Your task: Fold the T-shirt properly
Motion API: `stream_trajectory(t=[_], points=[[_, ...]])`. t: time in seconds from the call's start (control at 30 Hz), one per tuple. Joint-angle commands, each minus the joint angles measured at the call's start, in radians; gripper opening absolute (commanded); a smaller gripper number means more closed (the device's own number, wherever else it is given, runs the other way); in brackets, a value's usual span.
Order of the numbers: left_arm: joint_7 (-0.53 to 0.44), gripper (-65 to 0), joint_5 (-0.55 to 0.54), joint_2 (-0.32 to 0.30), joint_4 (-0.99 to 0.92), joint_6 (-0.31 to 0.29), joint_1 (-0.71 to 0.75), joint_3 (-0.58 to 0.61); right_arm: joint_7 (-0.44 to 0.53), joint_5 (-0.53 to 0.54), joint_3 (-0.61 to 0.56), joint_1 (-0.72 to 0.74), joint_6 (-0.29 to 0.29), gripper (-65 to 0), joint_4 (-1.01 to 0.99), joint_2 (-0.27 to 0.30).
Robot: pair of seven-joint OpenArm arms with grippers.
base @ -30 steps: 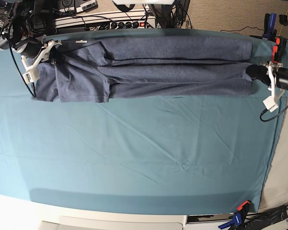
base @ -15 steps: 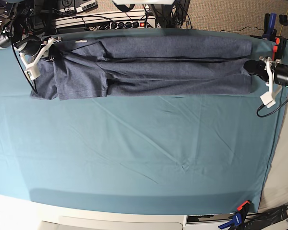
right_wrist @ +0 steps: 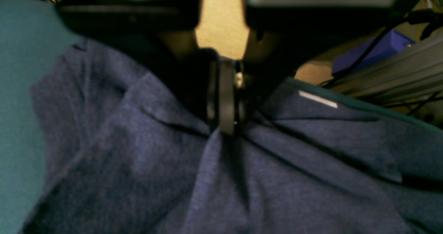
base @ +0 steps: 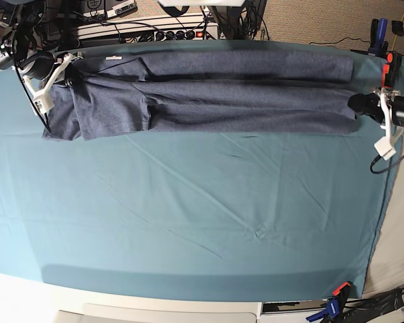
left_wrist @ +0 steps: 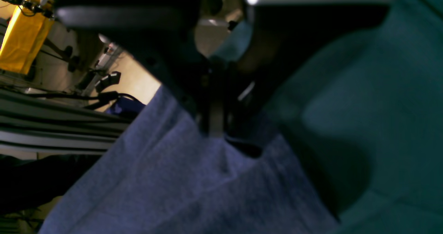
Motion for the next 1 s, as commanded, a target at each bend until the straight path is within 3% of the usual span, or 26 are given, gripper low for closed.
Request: stream_trajectory(t=[0.0, 0.37, 0.97], points=[[0.0, -65.0, -0.012, -0.031, 0.009, -0.005, -0.002, -0.013, 0.002, 0.0, 0.011, 0.0, 0.001, -65.0, 0.016, 0.023], [0.0, -65.0, -0.012, -0.031, 0.009, -0.005, 0.024, -0.014, -0.061, 0.0, 0.011, -0.001, 0.001, -65.0, 0.016, 0.023], [0.0, -65.0, -0.012, -0.031, 0.009, -0.005, 0.025, -0.014, -0.063, 0.004, 0.011, -0.055, 0.001, -65.0, 0.016, 0.022]])
